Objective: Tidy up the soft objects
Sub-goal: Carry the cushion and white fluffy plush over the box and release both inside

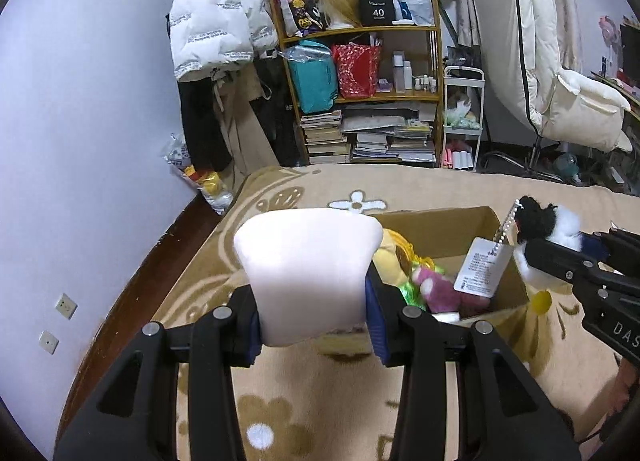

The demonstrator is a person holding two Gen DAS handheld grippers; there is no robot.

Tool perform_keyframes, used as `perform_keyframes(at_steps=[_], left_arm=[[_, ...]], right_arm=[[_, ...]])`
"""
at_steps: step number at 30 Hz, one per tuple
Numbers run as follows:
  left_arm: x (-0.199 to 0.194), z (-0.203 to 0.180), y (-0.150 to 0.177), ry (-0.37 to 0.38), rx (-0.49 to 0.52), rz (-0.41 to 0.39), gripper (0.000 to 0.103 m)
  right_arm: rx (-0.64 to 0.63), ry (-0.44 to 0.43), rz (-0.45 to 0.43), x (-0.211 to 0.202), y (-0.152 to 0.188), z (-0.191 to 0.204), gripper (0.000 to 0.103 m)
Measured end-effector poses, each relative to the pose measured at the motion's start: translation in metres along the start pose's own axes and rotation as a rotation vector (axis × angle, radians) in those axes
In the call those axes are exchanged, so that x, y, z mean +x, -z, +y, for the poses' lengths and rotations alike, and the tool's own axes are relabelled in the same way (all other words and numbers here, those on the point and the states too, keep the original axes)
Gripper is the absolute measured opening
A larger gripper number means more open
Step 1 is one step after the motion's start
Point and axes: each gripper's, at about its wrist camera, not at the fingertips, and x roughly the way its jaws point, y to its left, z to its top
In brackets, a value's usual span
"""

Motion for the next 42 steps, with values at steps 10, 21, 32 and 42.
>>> perform_keyframes(at_steps=[10, 21, 32, 42], left_arm=[[0.050, -0.018, -0.015, 0.044, 0.030, 0.045, 0.043], [0.101, -0.026, -0.017, 0.077, 0.005, 0.136, 0.055], [0.097, -0.019, -0.022, 0.062, -0.008, 0.103, 0.089], [0.060, 0.000, -0.021, 0.013, -0.037, 0.045, 0.102]], right_arm=[[0.024, 0.010, 0.038, 0.037, -0.010, -0.017, 0.031], [0.000, 0.000, 0.137, 0.072, 0.008, -0.024, 0.033], [-0.007, -0.025, 0.187, 0.088, 0.007, -0.025, 0.044], [0.015, -0.007, 0.161, 0.071, 0.008, -0.026, 0.084]])
